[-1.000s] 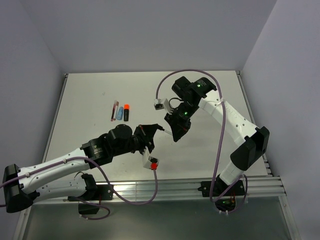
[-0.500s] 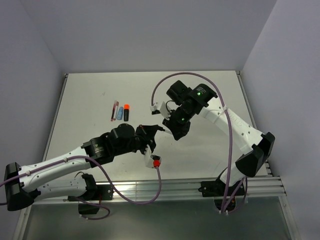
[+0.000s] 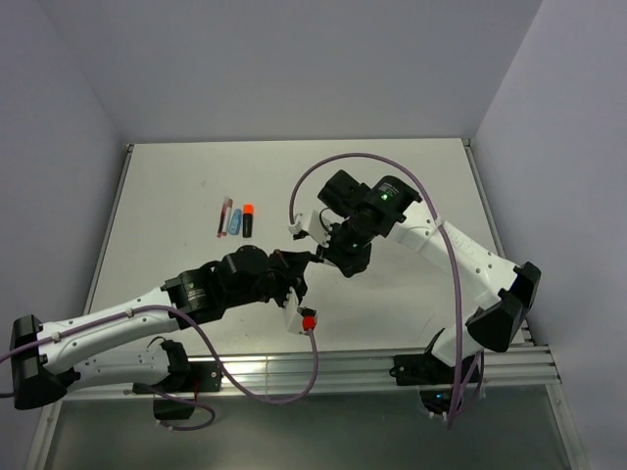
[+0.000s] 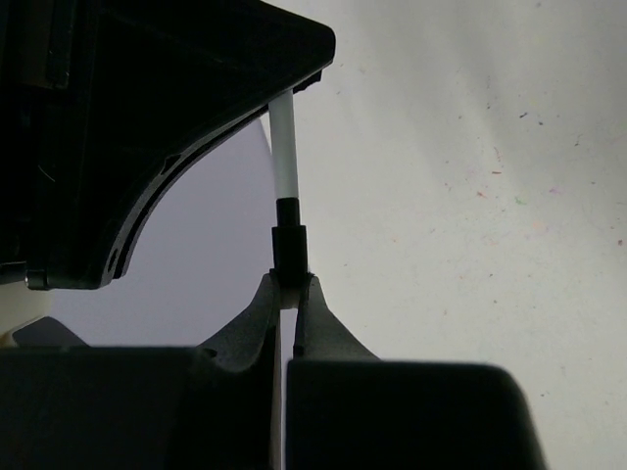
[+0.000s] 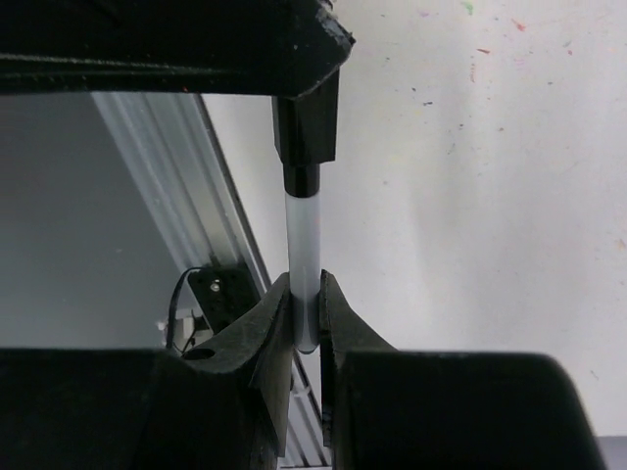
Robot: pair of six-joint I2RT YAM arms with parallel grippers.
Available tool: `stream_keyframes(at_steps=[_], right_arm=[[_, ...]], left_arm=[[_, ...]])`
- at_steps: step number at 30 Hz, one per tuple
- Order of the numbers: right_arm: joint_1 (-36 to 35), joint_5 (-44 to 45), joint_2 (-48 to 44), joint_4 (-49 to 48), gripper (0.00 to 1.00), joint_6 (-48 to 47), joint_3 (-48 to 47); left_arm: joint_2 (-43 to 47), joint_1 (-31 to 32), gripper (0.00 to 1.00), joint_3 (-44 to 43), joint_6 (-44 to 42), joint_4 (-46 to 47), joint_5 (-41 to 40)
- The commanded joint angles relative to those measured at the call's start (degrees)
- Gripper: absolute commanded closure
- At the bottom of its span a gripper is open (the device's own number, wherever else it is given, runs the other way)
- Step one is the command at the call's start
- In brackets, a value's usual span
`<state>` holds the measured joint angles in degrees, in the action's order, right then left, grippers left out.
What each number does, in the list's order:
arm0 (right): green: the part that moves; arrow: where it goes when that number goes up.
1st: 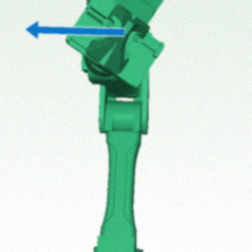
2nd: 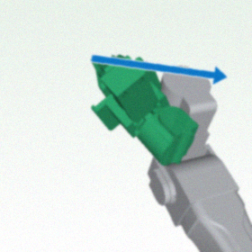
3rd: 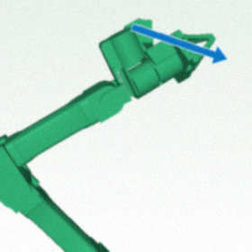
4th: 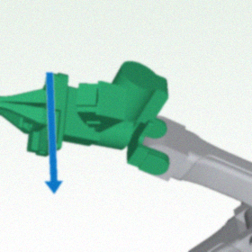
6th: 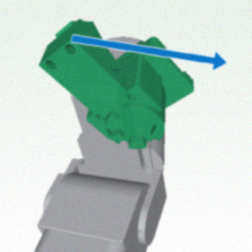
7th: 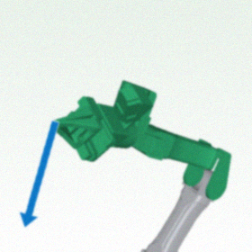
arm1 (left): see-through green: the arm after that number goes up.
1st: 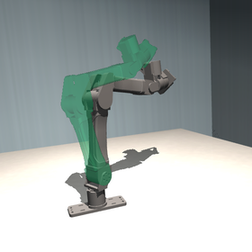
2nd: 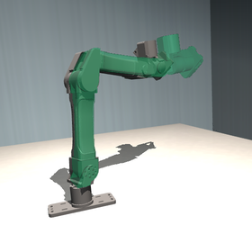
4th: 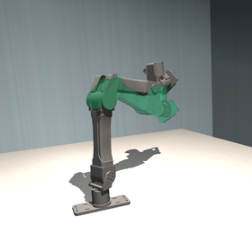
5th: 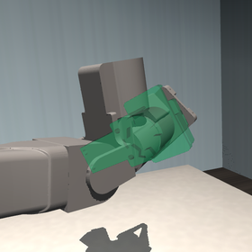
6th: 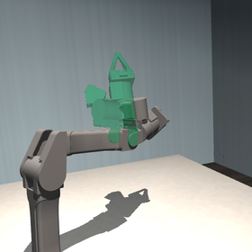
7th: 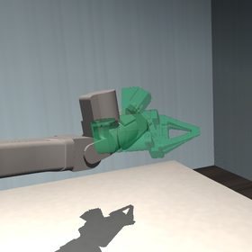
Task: Insert the pens into the pen caps
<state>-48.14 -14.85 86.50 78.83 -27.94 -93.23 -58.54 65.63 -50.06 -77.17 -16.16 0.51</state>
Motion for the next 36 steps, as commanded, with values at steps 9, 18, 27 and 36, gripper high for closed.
stream_keyframes(at_steps=[9, 18, 27, 36], right_arm=[[6.2, -32.13, -0.37, -15.99, 1.0, -1.5, -4.06], [9.38, -45.79, 3.59, -10.27, 1.0, -2.38, -6.44], [9.82, -40.08, 2.98, -10.98, 1.0, -1.59, -6.44], [12.98, -37.27, -0.45, -11.06, 1.0, -2.47, -1.79]], left_arm=[[2.82, 9.43, 1.0, 10.24, -9.22, 14.84, 5.2], [5.37, 12.6, 1.0, 14.91, -15.12, 19.15, 3.62], [4.14, 12.6, 0.93, 14.12, -14.07, 20.2, -0.25], [5.37, 9.44, 0.64, 13.33, -17.49, 20.82, -4.47]])
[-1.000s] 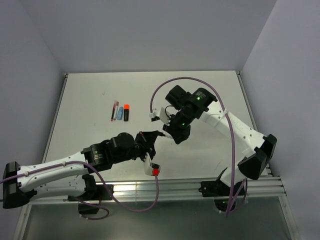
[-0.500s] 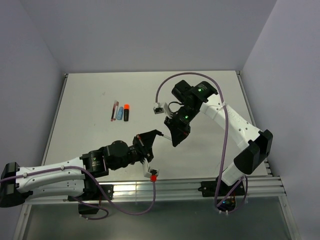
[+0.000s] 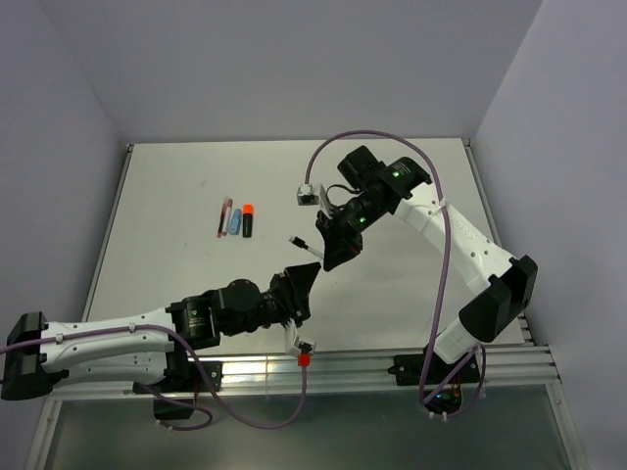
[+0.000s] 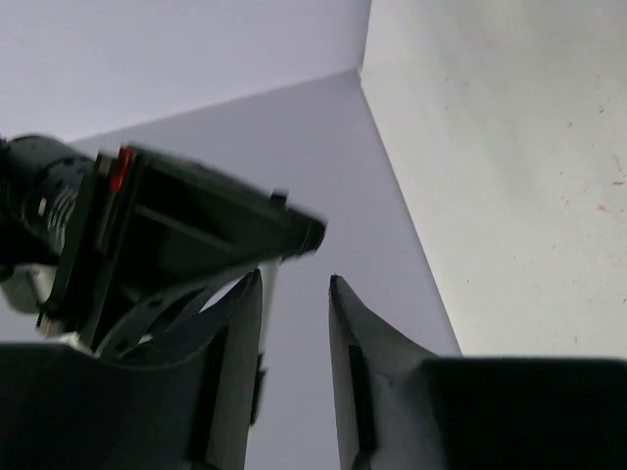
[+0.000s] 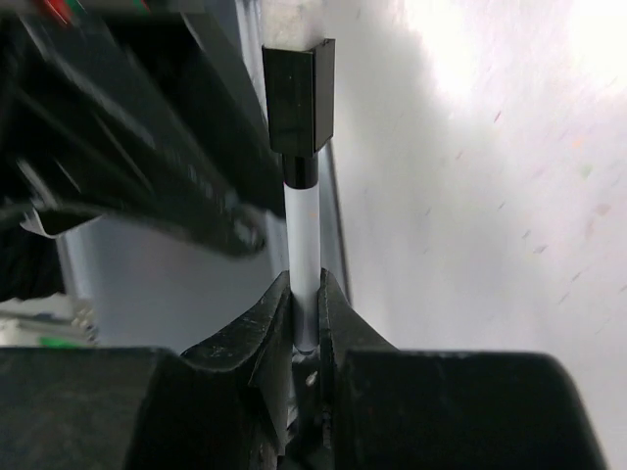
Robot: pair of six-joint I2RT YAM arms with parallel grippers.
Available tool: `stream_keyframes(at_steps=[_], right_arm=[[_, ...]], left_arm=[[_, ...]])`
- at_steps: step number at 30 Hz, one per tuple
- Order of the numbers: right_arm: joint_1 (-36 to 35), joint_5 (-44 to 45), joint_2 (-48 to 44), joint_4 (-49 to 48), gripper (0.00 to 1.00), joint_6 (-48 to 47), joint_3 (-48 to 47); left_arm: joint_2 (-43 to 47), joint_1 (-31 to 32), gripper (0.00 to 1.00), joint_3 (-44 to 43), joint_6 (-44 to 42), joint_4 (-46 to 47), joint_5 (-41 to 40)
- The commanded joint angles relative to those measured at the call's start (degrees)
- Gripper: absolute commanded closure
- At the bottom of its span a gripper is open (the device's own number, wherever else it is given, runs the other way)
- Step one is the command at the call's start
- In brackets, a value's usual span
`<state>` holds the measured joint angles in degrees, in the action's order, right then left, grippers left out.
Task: Insert the pens into the pen caps
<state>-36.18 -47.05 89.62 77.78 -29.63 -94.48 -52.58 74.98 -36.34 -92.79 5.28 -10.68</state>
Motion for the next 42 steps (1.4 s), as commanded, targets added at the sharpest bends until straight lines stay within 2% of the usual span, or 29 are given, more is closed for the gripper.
stream_keyframes(at_steps=[1, 2, 4, 7, 9, 10, 11, 13, 14, 15, 16, 17, 18, 19, 20, 21, 22, 26, 28, 30, 42], right_arm=[[1.38, -4.9, -4.1, -10.01, 1.0, -0.96, -0.19], [1.73, -4.72, -4.45, -10.28, 1.0, -0.96, 0.17], [3.22, -4.28, -5.07, -10.54, 1.0, -0.96, 0.7], [5.85, -3.84, -6.04, -13.42, 1.0, 0.61, 0.61], [7.96, -4.37, -7.09, -17.2, 1.0, 2.98, 1.22], [10.32, -4.89, -8.31, -22.01, 1.0, 6.13, 1.66], [11.56, -5.24, -9.11, -24.84, 1.0, 7.99, 3.06], [14.72, -5.25, -12.0, -34.38, 1.0, 13.7, 4.99], [15.43, -4.99, -13.15, -38.19, 1.0, 15.98, 6.31], [16.05, -4.9, -14.2, -41.97, 1.0, 20.27, 9.28], [16.58, -4.9, -16.04, -45.75, 1.0, 22.31, 10.7], [17.19, -5.07, -16.58, -51.44, 1.0, 23.99, 11.85], [17.11, -5.51, -16.67, -53.33, 1.0, 25.13, 12.38], [17.11, -6.12, -15.98, -54.91, 1.0, 27.93, 12.3], [17.11, -7.08, -15.71, -57.28, 1.0, 29.0, 12.12], [17.11, -8.31, -15.45, -58.78, 1.0, 29.53, 12.3], [17.11, -9.19, -15.36, -62.27, 1.0, 33.72, 12.65], [16.94, -12.01, -15.36, -67.22, 1.0, 39.46, 13.53], [16.59, -12.19, -15.27, -67.75, 1.0, 40.52, 13.18], [16.32, -12.63, -15.27, -68.28, 1.0, 41.14, 13.27], [14.48, -14.56, -15.36, -70.39, 1.0, 43.25, 15.38]], left_arm=[[-0.16, -0.36, 0.62, -0.66, -2.21, -0.97, 6.81], [0.02, -0.97, 0.57, -0.93, -2.83, -0.97, 6.81], [0.63, -2.47, 0.54, -1.28, -3.53, -1.32, 6.38], [0.9, -3.44, 0.52, -3.47, -0.3, -3.6, 4.71], [0.72, -4.14, 0.51, -6.54, 9.08, -5.09, 3.74], [-0.41, -4.58, 0.5, -8.21, 13.73, -5.1, 3.21], [-1.29, -5.36, 0.51, -12.92, 24.74, -7.36, 3.29], [-4.63, -10.62, 0.48, -19.35, 38.06, -11.86, 6.96], [-5.77, -13.69, 0.46, -26.17, 52.39, -13.09, 13.69], [-8.22, -20.94, 0.45, -29.2, 59.93, -13.97, 18.45], [-9.55, -24.58, 0.44, -31.75, 66.88, -14.76, 22.76], [-10.69, -28.19, 0.45, -35.78, 78.0, -14.86, 27.16], [-11.84, -33.53, 0.45, -36.95, 83.34, -13.99, 34.68], [-13.67, -35.32, 0.45, -37.57, 88.61, -10.15, 37.54], [-14.3, -36.99, 0.45, -37.75, 99.89, -7.24, 40.36], [-14.92, -39.36, 0.45, -37.32, 105.57, -3.64, 41.78], [-16.05, -40.43, 0.44, -36.71, 116.24, 4.05, 44.66], [-19.49, -43.69, 0.46, -33.72, 135.45, 19.19, 48.64], [-21.24, -43.95, 0.47, -32.84, 141.54, 23.18, 49.78], [-21.78, -43.87, 0.46, -32.39, 143.76, 26.01, 48.91], [-24.5, -42.11, 0.48, -33.1, 146.05, 31.9, 49.62]])
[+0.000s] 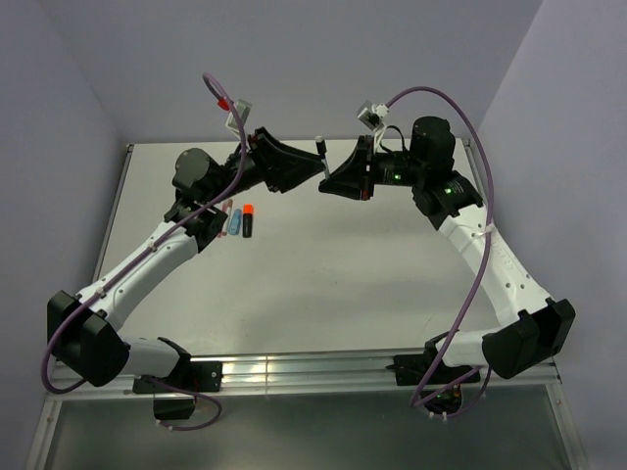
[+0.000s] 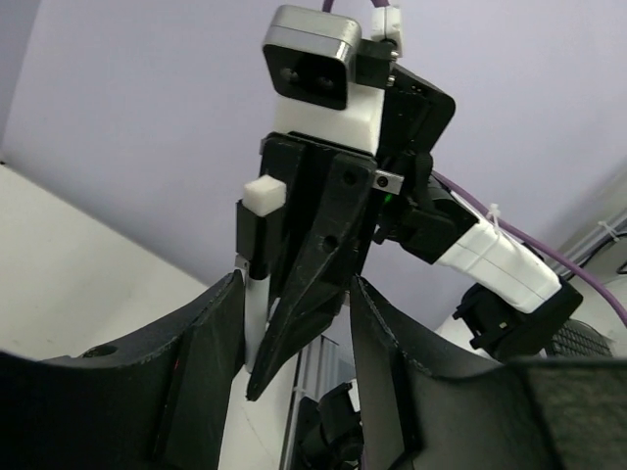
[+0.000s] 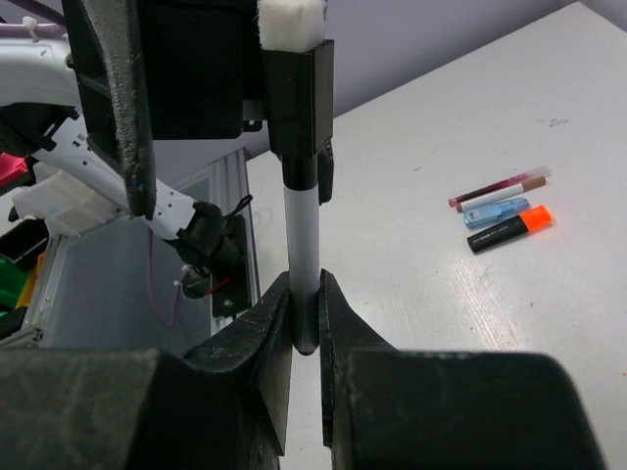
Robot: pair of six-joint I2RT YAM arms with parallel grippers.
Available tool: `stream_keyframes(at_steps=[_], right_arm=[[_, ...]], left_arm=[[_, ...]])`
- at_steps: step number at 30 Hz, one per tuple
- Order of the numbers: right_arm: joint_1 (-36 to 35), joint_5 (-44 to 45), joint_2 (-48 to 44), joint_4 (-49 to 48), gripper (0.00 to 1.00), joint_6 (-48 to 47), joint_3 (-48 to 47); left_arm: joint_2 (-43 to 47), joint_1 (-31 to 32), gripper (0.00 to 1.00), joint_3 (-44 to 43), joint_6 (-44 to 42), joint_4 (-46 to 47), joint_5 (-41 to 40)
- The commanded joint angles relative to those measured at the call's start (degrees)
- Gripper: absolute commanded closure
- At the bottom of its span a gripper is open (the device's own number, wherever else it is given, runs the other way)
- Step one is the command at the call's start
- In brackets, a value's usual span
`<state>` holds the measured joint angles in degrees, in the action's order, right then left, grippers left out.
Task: Insert the pens into the pen caps
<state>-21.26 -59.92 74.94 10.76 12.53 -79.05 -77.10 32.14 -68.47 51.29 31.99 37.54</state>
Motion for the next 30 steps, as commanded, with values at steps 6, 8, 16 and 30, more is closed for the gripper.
stream_keyframes(at_steps=[6, 8, 16, 30], right_arm=[[-1.24, -2.39, -0.76, -3.56, 1.0, 1.18, 0.21], [-1.24, -2.66, -0.84, -3.82, 1.0, 1.26, 0.56], [-1.24, -3.27, -1.11, -5.57, 1.0, 3.11, 2.4], [1.92, 10.51, -4.71, 11.54, 0.08, -14.27, 6.1]], left_arm=[[-0.68, 1.08, 0.56, -1.41, 0.13, 3.0, -0.36], [-0.77, 1.17, 0.57, -1.32, -0.48, 2.12, -0.62], [-0.6, 1.08, 0.99, -1.41, -1.62, 1.85, -0.89], [-5.14, -19.29, 1.0, -14.03, -36.72, -58.75, -5.16]])
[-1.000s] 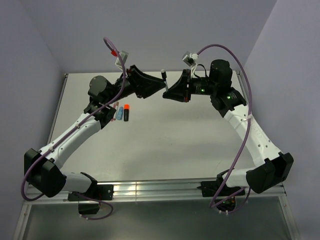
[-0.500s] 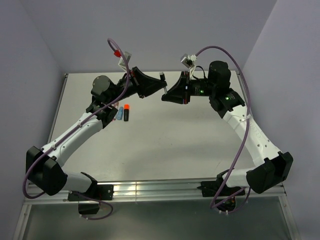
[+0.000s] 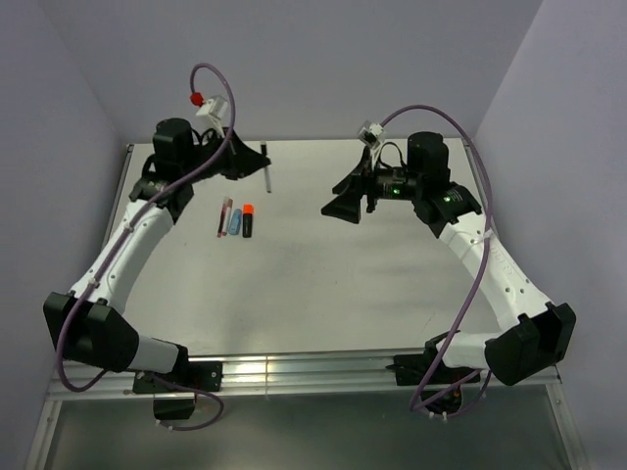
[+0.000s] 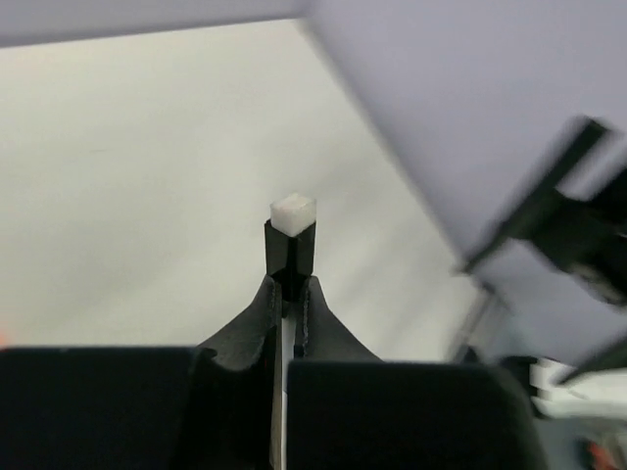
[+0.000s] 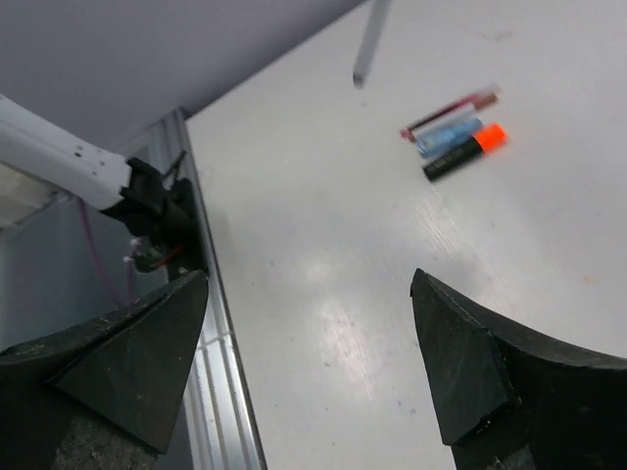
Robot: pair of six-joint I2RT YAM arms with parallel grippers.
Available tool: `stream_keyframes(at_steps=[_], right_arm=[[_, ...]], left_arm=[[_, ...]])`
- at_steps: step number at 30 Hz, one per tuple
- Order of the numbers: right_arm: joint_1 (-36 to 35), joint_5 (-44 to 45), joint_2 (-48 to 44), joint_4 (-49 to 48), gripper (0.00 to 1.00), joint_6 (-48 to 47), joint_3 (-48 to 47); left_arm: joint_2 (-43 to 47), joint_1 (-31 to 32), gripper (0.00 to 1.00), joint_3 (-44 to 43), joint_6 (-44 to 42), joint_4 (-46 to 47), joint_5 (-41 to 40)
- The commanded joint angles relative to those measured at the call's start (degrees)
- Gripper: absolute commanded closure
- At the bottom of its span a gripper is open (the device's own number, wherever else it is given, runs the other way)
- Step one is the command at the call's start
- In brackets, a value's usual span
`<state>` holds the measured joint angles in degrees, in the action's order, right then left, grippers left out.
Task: Insert the pens into the pen caps
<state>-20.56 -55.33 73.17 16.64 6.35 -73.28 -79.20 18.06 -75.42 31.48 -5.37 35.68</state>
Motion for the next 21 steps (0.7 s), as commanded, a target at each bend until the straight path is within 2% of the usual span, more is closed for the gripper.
stream_keyframes(at_steps=[1, 2, 3, 5, 8, 12, 21], right_arm=[[1.48, 7.07, -3.12, 8.12, 0.08, -9.24, 0.59], [1.83, 9.34, -3.12, 10.75, 0.07, -11.69, 0.68], [1.92, 9.36, -3.12, 10.78, 0.07, -12.84, 0.5], [1.92, 12.52, -2.59, 14.37, 0.07, -15.04, -0.11], [2.01, 15.42, -2.24, 16.22, 0.07, -16.1, -0.2], [2.01, 16.04, -1.27, 17.28, 0.06, -16.28, -0.81], [2.1, 15.43, 1.19, 18.51, 0.04, -16.11, -3.18]], left_arm=[[-4.37, -6.54, 1.0, -7.81, -19.59, -24.92, -4.64], [-7.43, -9.07, 1.0, -9.99, -24.49, -30.52, -7.09], [-8.68, -10.32, 1.0, -10.36, -25.5, -32.5, -7.12], [-12.53, -12.79, 0.99, -10.89, -26.99, -33.74, -15.0], [-19.12, -15.5, 1.0, -13.7, -29.73, -37.52, -18.53], [-26.96, -17.8, 1.0, -18.44, -33.31, -40.24, -20.65], [-37.25, -17.98, 0.99, -21.95, -31.92, -38.93, -20.65]])
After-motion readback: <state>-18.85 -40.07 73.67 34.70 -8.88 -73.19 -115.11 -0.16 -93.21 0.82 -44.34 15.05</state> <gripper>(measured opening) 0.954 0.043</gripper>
